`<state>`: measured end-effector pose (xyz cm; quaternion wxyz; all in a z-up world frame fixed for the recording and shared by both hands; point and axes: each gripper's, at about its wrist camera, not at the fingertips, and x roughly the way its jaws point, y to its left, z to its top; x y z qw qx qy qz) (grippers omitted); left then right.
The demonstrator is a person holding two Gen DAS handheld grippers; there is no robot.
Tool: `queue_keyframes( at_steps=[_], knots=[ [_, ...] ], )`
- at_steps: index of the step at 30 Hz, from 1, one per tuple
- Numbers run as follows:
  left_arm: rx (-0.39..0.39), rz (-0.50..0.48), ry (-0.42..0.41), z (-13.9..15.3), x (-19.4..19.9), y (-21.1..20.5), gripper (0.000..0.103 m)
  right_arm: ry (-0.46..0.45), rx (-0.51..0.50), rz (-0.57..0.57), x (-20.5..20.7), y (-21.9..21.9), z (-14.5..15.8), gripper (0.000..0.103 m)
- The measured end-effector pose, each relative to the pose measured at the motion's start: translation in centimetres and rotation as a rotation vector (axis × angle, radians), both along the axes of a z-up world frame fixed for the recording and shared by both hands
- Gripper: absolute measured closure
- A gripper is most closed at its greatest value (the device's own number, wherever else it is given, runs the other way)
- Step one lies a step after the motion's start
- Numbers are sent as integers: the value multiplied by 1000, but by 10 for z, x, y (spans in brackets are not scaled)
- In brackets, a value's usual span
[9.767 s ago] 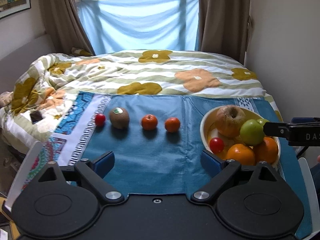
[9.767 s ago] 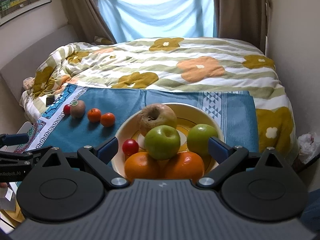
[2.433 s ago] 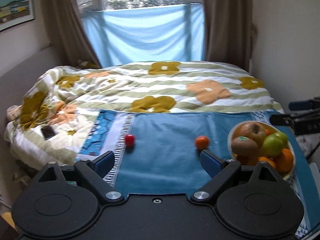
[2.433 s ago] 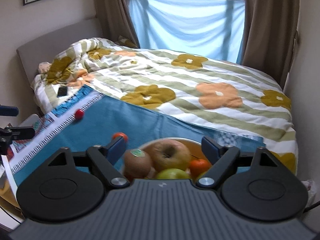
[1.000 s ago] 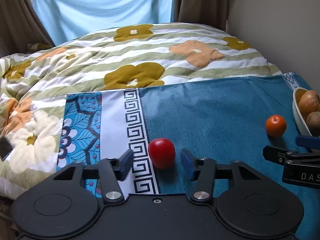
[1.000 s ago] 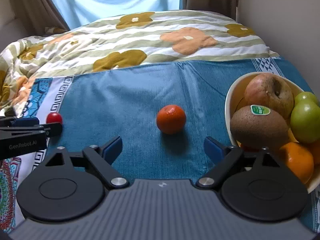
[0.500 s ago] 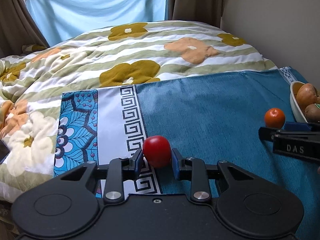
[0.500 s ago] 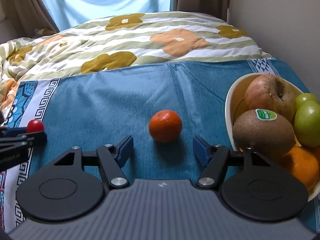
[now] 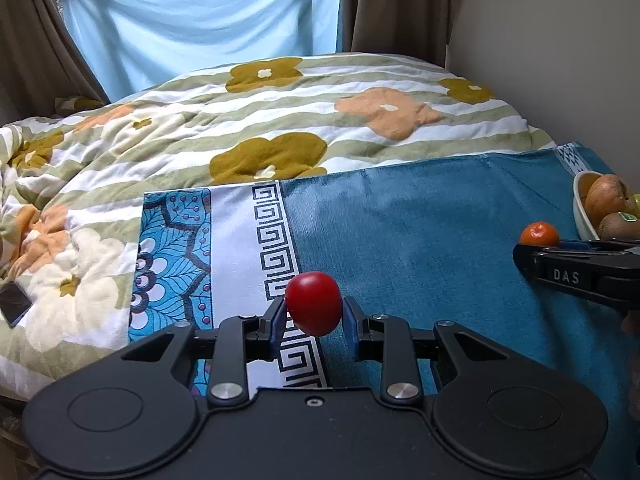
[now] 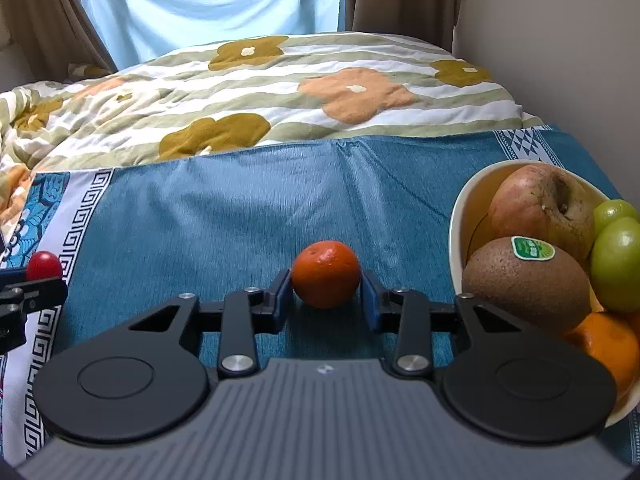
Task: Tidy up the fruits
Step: 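Grasp the last red cherry tomato with the left tool while the right tool grasps the last mandarin, then carry the held tomato and mandarin over the cream bowl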
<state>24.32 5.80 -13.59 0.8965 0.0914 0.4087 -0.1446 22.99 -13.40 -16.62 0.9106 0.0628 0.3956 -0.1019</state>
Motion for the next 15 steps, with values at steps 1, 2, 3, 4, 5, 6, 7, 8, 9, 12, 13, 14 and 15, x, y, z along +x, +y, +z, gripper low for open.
queue_keyframes(
  at_steps=[1,2,3,4,5,6,7,8,9,12,13,14,15],
  knots=[
    [0,2,-4,2,-2,0,70,-4,7,-1,0,0,1,52],
    [1,4,-8,3,-4,0,70,-9,13,1,-1,0,2,52],
    [1,8,-13,5,-6,0,70,-15,17,7,-3,0,4,52],
    [1,10,-17,7,-8,1,70,-20,18,15,-4,1,6,52],
    [0,14,-22,9,-10,1,70,-26,19,24,-6,1,8,52],
    [0,17,-27,11,-12,1,70,-32,21,31,-7,2,10,52],
    [-1,21,-32,14,-14,0,70,-38,22,39,-8,2,13,52],
    [-1,24,-36,16,-16,0,70,-44,22,46,-11,2,16,52],
    [-2,28,-41,19,-18,-1,70,-49,23,51,-13,2,20,52],
    [-5,41,-57,30,-26,-3,70,-63,28,70,-19,1,29,52],
    [-6,45,-64,34,-30,-4,70,-68,29,78,-22,0,32,52],
    [-7,48,-69,37,-33,-6,70,-72,30,86,-25,-1,35,53],
    [-6,52,-75,40,-36,-8,70,-75,31,93,-28,-3,38,53]
  ],
)
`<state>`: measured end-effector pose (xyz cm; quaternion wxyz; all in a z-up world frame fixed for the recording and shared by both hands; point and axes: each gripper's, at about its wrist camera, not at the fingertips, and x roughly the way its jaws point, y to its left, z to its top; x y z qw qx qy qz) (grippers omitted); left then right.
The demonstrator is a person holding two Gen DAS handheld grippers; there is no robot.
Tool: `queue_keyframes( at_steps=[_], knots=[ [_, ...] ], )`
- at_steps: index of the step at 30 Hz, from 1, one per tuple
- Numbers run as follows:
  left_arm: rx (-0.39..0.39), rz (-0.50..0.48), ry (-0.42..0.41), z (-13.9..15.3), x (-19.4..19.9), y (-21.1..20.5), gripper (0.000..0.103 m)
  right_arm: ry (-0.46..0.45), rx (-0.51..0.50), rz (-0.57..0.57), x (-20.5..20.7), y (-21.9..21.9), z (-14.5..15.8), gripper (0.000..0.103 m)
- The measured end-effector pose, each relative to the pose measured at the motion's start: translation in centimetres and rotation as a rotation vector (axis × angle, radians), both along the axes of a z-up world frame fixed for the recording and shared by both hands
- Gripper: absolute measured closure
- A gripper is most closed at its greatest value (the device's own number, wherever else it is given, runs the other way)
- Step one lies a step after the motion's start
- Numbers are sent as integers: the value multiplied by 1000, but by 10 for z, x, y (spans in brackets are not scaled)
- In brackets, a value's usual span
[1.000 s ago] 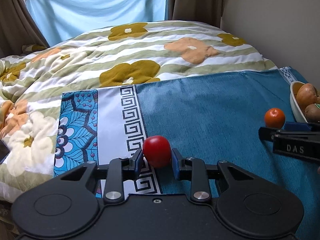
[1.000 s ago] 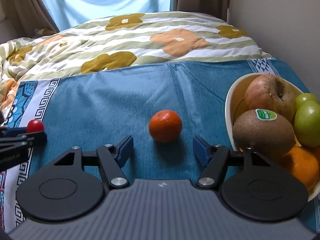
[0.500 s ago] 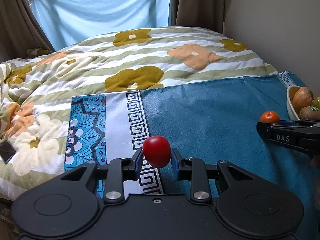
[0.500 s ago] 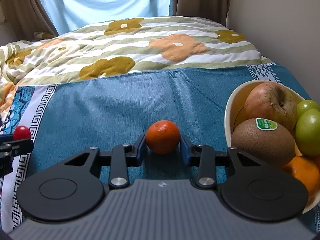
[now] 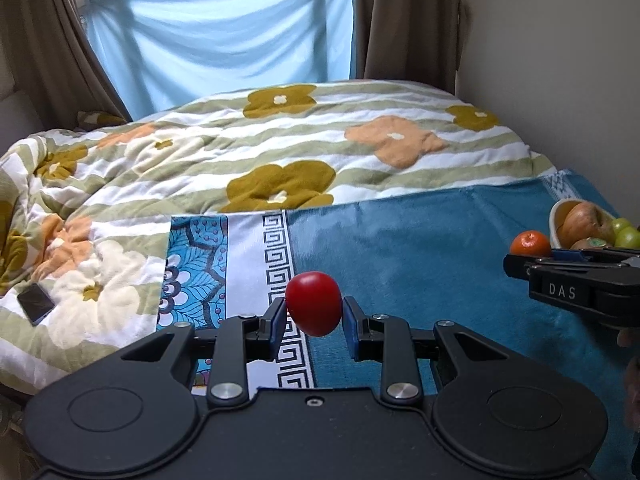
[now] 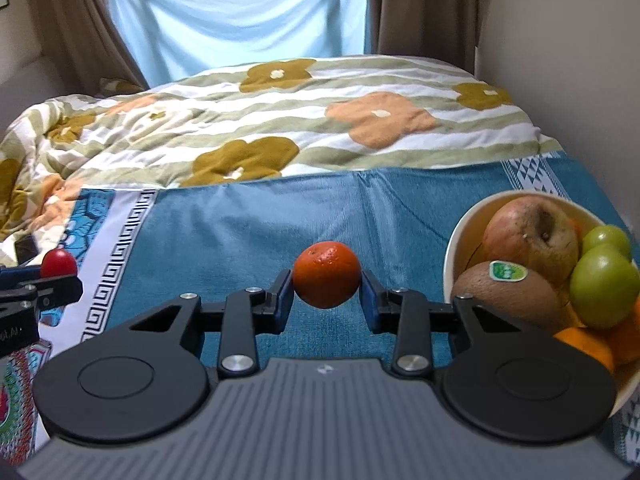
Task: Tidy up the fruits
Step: 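Carry the held tomato and mandarin over the cream bowl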
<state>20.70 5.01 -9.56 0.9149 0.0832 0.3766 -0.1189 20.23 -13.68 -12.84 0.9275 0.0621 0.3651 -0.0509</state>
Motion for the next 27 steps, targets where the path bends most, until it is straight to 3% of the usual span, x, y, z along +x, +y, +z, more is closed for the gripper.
queue_keyframes(
  at_steps=[15,27],
  knots=[
    [-13,29,-78,47,-64,-60,70,-68,1,77,-67,-58,52,53],
    [-52,-12,-71,55,-98,-143,70,-85,-15,70,-108,-141,68,53]
  ],
)
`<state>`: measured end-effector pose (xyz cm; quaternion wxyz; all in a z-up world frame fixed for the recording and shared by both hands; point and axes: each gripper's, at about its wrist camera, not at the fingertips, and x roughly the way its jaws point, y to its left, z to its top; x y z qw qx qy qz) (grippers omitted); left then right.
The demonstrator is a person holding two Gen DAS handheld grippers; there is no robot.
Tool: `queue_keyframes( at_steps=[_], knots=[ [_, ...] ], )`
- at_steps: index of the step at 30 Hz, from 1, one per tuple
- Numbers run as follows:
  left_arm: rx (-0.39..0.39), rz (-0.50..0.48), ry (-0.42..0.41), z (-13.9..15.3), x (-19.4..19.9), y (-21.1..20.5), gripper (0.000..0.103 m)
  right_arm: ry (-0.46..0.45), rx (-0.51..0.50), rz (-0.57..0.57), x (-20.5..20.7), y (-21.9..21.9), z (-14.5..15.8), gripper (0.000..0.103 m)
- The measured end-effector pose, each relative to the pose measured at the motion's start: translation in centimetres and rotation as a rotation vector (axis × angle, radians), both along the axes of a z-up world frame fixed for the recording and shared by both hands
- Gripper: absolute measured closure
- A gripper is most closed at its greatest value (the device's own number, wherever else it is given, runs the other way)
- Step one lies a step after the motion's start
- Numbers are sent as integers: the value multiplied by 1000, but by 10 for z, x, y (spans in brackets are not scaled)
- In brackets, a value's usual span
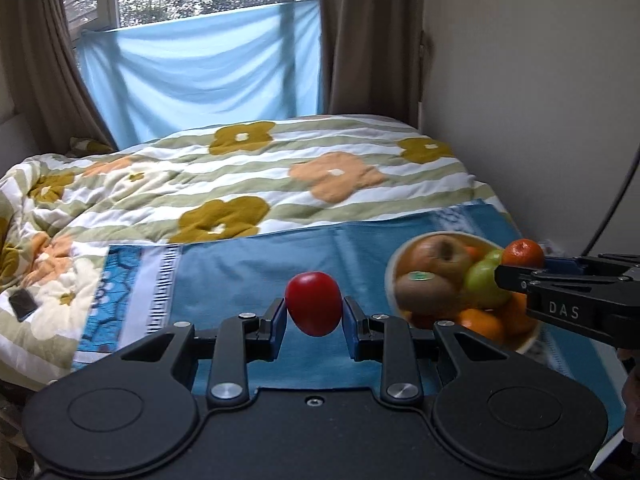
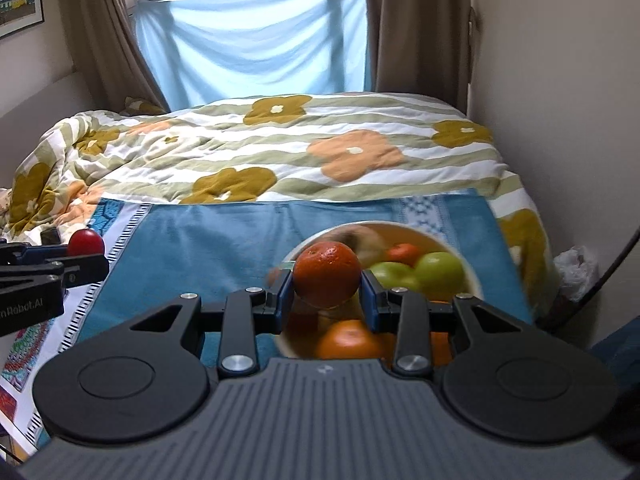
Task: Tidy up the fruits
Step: 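Carry the held tomato and mandarin over the cream bowl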
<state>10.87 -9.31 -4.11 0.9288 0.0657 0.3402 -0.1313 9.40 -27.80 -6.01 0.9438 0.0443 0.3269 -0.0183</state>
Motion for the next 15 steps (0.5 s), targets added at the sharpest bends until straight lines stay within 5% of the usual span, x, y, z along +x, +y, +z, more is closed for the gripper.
queue_keyframes(
  at_steps=[15],
  knots=[
    [9,-84,52,-31,8,-106,70,17,3,-14,8,-98,-19,53]
  ],
)
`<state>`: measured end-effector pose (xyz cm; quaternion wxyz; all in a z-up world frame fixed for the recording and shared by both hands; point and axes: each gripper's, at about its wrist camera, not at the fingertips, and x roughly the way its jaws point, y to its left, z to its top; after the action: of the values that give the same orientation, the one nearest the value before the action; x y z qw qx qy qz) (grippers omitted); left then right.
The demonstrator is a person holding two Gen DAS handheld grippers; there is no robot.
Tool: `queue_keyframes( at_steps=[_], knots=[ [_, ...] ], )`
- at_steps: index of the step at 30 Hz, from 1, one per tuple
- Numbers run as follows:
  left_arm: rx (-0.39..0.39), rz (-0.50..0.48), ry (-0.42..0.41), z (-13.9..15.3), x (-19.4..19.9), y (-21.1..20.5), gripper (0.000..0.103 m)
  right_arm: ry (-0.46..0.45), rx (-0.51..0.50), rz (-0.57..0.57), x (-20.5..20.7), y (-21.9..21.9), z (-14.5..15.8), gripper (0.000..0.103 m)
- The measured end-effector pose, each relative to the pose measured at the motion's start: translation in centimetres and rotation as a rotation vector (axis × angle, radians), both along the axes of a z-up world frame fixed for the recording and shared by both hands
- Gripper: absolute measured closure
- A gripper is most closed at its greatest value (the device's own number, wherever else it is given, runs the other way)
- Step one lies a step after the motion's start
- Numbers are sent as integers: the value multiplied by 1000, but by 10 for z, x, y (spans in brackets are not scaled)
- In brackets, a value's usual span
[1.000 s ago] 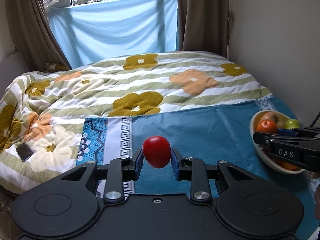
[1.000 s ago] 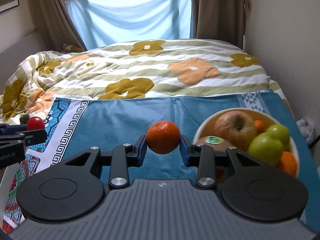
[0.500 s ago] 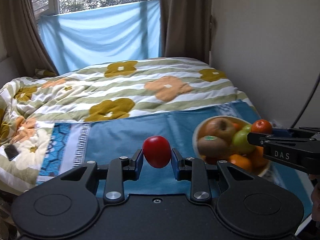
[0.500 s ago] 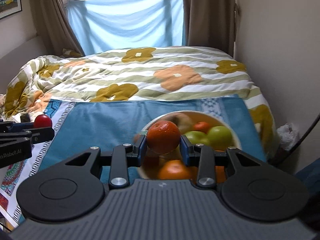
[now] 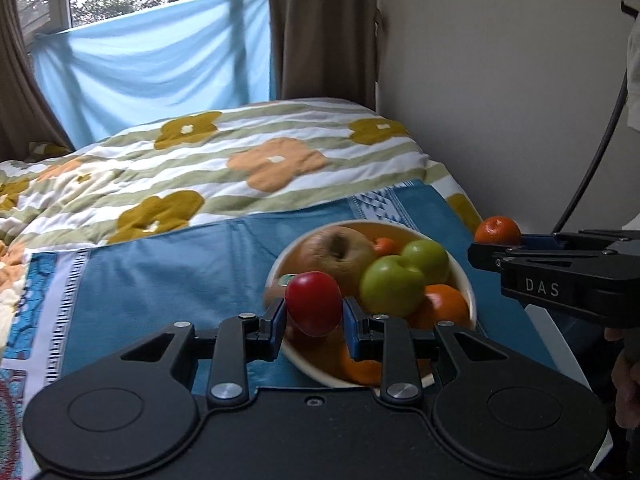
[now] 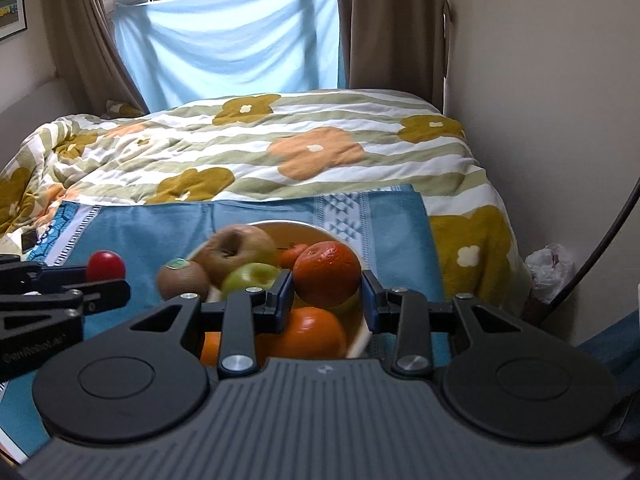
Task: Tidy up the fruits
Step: 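Carry the held tomato and mandarin over the cream bowl, then open the left tool to drop the tomato while the right tool releases the mandarin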
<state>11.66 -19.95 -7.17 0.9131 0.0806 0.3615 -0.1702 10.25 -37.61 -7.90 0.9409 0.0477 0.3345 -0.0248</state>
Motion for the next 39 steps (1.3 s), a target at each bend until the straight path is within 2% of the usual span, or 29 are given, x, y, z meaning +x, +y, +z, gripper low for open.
queue_keyframes(
  at_steps=[5,15,17,20,21,31,39],
  knots=[
    [24,-8,26,-15,8,-25,70,16,9,18,7,-17,-12,53],
    [42,33,72,-35,14,-38,68,32,31,52,17,-28,-24,53],
    [42,28,58,-33,12,-40,50,31,33,58,18,-29,-25,53],
    [45,39,33,-30,9,-39,36,29,37,67,18,-29,-25,53],
    [44,43,31,-30,8,-39,35,28,38,69,19,-29,-25,53],
    [38,66,15,-23,1,-31,32,24,41,115,23,-26,-24,53],
    [37,107,7,-21,-2,-22,31,29,71,175,51,-24,-21,53]
  ],
)
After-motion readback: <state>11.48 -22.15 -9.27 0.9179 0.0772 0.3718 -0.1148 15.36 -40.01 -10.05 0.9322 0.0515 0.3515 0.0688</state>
